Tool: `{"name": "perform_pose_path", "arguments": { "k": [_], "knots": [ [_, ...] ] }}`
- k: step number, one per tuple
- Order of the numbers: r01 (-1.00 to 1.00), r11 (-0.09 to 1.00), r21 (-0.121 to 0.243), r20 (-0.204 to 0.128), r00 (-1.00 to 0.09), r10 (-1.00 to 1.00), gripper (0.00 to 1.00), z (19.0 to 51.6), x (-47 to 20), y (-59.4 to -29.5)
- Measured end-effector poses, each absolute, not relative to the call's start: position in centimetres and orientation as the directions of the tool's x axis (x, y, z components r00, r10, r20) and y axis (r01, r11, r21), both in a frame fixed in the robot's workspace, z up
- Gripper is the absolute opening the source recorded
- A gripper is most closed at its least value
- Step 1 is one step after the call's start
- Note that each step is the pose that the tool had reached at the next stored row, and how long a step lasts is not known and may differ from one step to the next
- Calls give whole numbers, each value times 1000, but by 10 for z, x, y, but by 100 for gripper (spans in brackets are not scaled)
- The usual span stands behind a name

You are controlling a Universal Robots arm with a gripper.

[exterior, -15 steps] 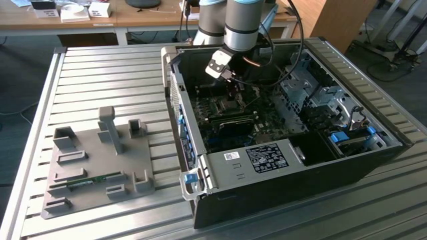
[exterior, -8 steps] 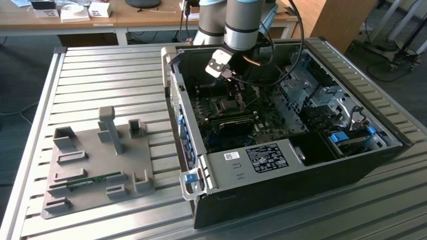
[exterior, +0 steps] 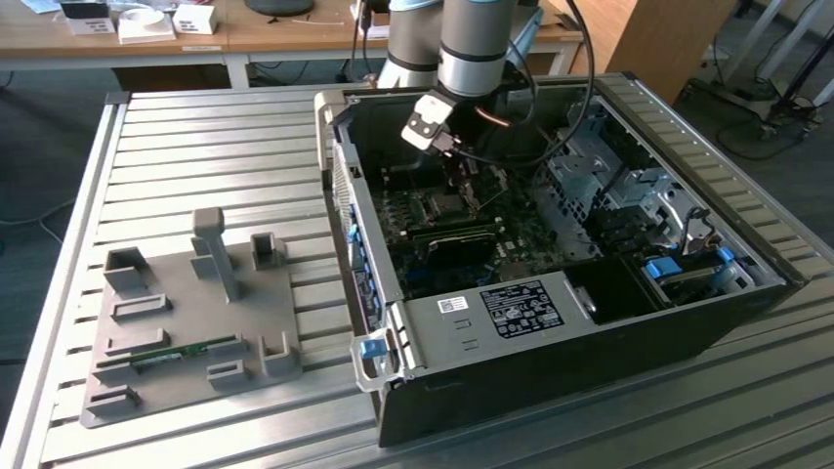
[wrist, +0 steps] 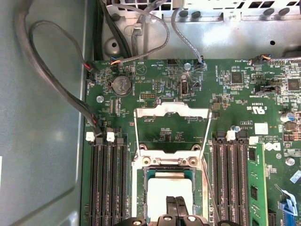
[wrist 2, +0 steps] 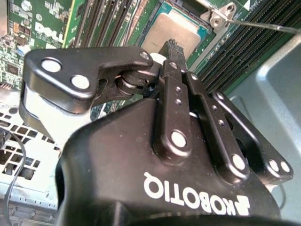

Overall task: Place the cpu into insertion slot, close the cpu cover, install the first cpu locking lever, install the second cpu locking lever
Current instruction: 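Close the cpu cover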

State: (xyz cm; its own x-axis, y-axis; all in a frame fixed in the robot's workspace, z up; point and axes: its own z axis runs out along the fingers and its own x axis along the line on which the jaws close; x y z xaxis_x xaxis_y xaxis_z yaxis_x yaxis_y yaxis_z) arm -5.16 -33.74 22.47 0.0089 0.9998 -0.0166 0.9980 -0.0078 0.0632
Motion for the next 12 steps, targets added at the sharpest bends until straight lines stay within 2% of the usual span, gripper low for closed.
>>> {"name": "perform_pose_path", "arguments": {
  "k": [12],
  "knots": [
    [998,-8,63,-18,9,1000,10,228,-52,-337]
  ]
}}
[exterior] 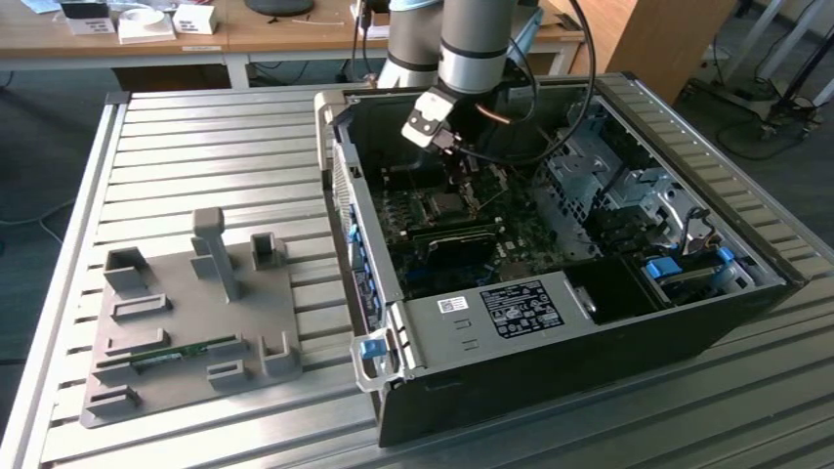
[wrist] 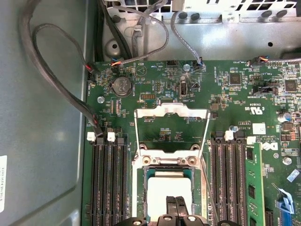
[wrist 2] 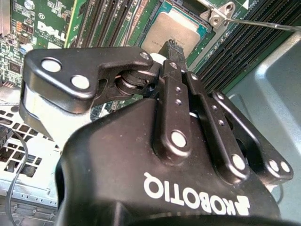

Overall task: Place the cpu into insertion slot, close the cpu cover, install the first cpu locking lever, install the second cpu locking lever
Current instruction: 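Close the cpu cover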

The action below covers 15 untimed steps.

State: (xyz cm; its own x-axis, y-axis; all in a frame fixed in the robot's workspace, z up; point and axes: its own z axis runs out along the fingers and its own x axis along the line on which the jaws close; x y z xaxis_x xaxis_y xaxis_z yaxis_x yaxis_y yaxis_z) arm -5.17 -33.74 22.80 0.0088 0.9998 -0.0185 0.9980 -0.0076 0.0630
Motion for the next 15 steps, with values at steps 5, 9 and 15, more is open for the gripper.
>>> {"name": "perform_pose_path", "arguments": {
  "k": [5,9,15],
  "knots": [
    [998,-8,62,-18,9,1000,10,231,-52,-337],
    [998,-8,62,-18,9,1000,10,235,-52,-337],
    [998,-8,60,-18,9,1000,10,242,-52,-337]
  ]
}}
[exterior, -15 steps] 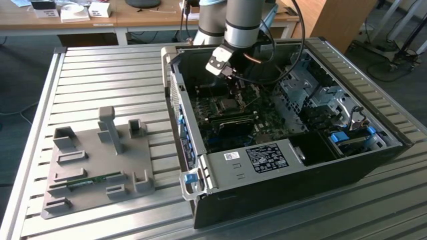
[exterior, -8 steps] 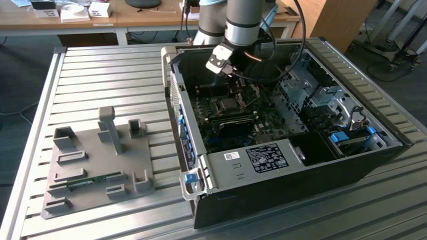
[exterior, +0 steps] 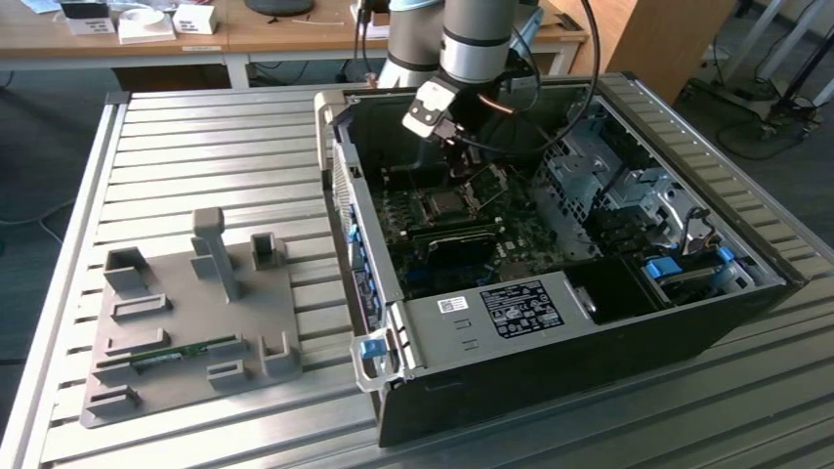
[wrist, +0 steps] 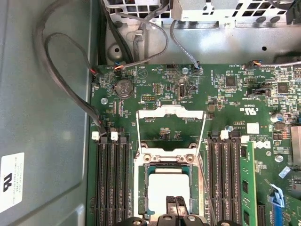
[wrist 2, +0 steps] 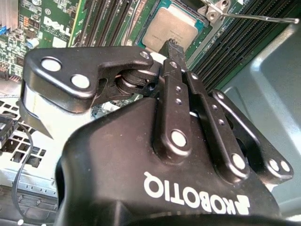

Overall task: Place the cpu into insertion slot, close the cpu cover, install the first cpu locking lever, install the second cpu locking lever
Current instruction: 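Close the cpu cover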

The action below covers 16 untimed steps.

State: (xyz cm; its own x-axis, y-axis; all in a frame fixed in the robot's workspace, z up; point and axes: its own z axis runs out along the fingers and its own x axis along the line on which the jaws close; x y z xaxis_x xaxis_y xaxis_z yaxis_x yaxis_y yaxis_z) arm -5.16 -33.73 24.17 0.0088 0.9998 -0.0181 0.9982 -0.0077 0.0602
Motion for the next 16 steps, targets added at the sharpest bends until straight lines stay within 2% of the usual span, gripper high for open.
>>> {"name": "perform_pose_path", "arguments": {
  "k": [16],
  "knots": [
    [998,-8,60,-19,9,1000,10,247,-52,-337]
  ]
}}
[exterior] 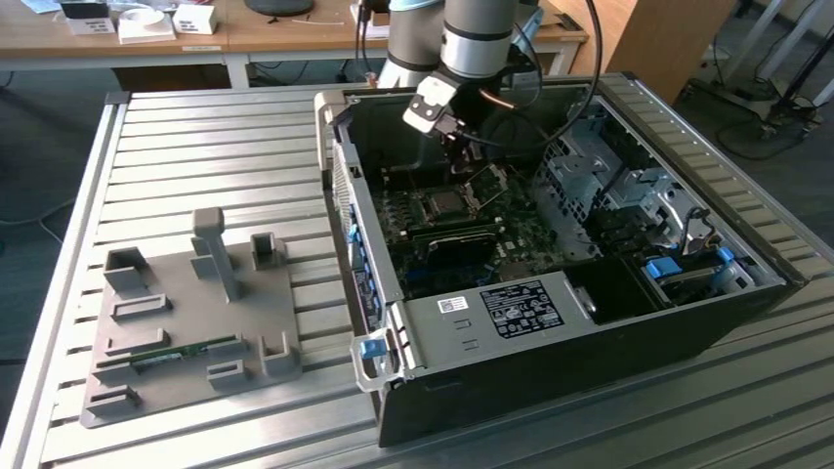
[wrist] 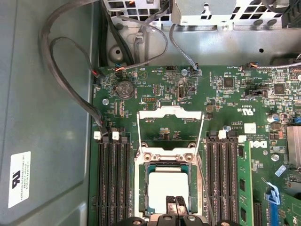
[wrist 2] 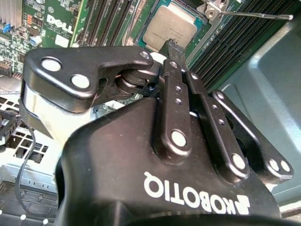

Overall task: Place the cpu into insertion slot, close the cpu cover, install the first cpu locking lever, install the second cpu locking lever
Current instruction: 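Close the cpu cover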

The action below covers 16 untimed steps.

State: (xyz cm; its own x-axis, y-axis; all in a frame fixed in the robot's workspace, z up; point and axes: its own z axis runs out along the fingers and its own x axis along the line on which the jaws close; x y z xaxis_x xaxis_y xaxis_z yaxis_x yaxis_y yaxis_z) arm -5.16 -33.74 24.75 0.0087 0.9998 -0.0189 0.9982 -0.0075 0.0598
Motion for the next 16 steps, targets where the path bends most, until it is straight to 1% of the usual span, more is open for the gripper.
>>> {"name": "perform_pose_path", "arguments": {
  "k": [16],
  "knots": [
    [998,-7,60,-22,9,1000,10,253,-52,-337]
  ]
}}
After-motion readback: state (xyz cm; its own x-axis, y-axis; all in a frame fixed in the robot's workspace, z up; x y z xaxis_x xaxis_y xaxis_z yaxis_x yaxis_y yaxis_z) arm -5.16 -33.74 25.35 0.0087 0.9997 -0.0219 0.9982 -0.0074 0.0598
